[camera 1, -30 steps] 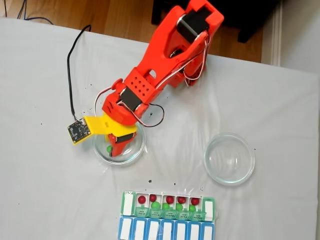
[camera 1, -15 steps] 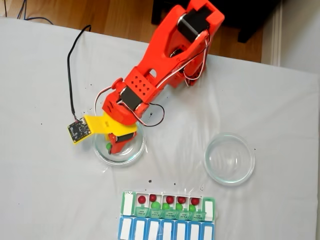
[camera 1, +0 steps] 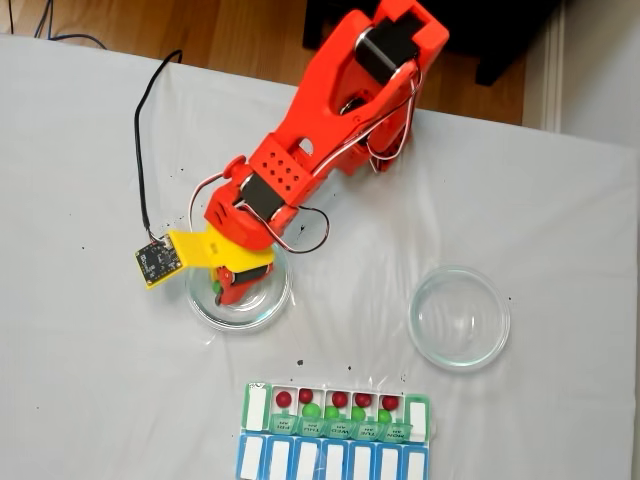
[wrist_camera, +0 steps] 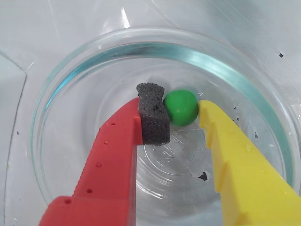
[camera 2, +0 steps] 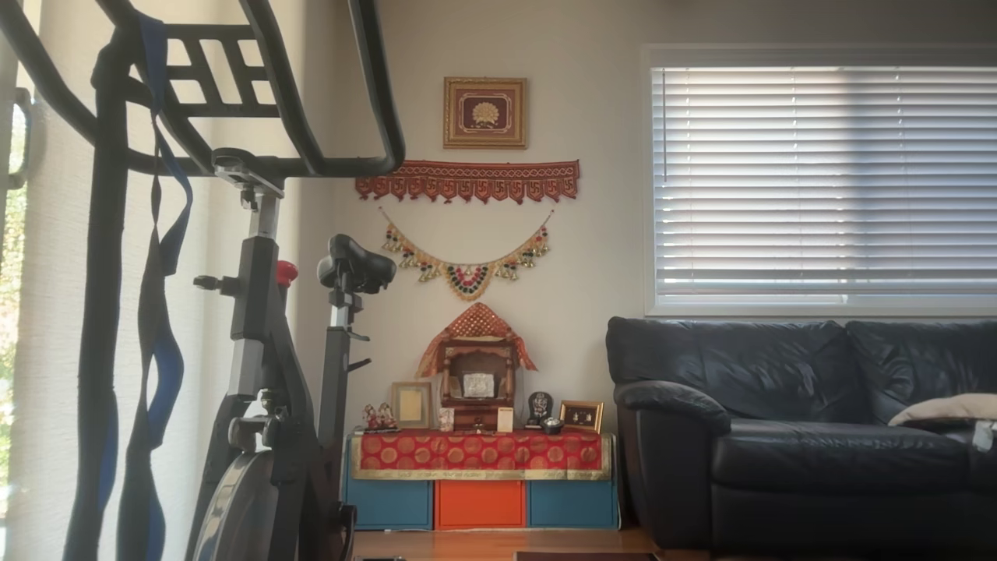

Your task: Sort medicines into box.

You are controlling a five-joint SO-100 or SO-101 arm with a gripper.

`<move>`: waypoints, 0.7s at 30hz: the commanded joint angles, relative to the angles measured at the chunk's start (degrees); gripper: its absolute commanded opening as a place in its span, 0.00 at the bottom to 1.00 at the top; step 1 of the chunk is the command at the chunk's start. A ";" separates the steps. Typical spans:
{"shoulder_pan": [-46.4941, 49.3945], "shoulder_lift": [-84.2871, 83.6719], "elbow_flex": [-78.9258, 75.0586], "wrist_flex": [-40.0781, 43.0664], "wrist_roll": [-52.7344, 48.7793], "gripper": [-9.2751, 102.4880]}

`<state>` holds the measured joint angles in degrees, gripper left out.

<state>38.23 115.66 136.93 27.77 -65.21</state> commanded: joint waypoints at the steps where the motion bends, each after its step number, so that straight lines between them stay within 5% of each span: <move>1: 0.70 3.08 -0.97 -0.26 -0.09 0.20; 21: 0.79 3.08 -1.23 0.70 -1.49 0.18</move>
<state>38.23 115.66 136.93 27.77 -66.27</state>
